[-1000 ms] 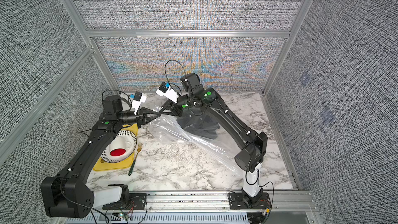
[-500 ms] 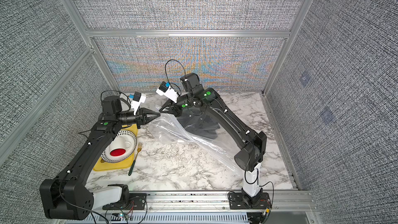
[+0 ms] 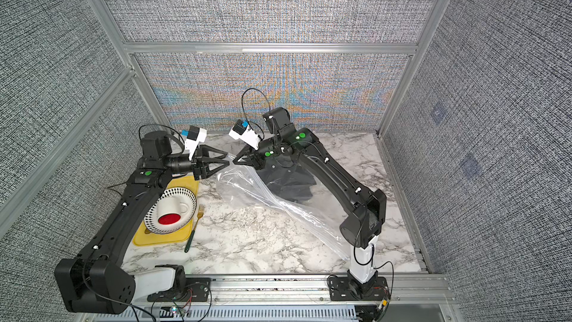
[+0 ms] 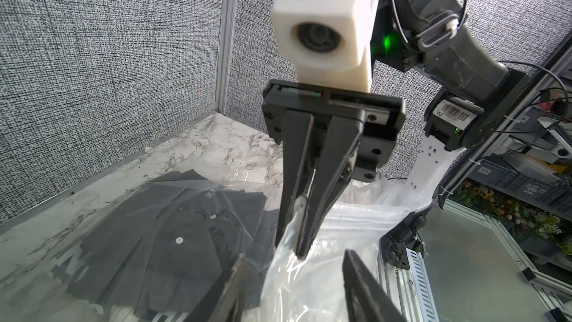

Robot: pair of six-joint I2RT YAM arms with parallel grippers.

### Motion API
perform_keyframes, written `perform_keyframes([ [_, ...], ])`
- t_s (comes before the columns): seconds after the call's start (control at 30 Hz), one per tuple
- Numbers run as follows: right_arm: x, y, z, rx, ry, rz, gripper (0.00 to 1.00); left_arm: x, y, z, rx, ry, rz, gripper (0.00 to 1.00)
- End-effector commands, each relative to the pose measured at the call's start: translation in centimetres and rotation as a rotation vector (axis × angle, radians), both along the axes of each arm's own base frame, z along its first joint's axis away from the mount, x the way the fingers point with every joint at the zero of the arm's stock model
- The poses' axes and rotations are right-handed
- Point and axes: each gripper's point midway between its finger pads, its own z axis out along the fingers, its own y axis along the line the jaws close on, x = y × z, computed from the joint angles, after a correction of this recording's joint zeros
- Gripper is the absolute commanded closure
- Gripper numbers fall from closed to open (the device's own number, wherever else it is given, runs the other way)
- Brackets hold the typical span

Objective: Place the folded shirt into the vacuum bag
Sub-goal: Close the vacuum bag at the center of the board.

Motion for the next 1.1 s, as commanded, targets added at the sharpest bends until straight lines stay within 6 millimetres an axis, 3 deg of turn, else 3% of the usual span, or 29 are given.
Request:
perform_keyframes([
  [0.0,-0.2,-0.1,0.8,0.028,-0.017,0.018,1.0,-0.4,-0.2,0.1,-0.012,0.013,-0.06,0.66],
  [0.2,-0.1,-0.2,0.9,0.037,-0.017,0.024,1.0,-0.5,-0.2,-0.8,-0.005,0.031,-0.076,0.6],
  [0.43,-0.2,0.1,0.9,0.048,-0.004,0.036,1.0,-0.3,-0.4,-1.2,-0.008,0.059,-0.096,0.63],
  [0.53,-0.2,0.3,0.9,0.052,-0.001,0.039,1.0,-0.1,-0.5,-1.5,-0.009,0.074,-0.105,0.74],
  [0.67,-0.2,0.3,1.2,0.06,-0.002,0.04,1.0,0.0,-0.6,-1.7,-0.01,0.087,-0.118,0.99],
  [0.9,-0.2,0.0,0.4,0.037,0.005,0.025,1.0,0.3,-0.6,-1.5,0.009,0.078,-0.081,1.0],
  [1.07,-0.5,-0.6,0.0,0.032,0.009,0.01,1.0,2.3,-0.2,-1.5,0.013,0.075,0.037,1.0],
])
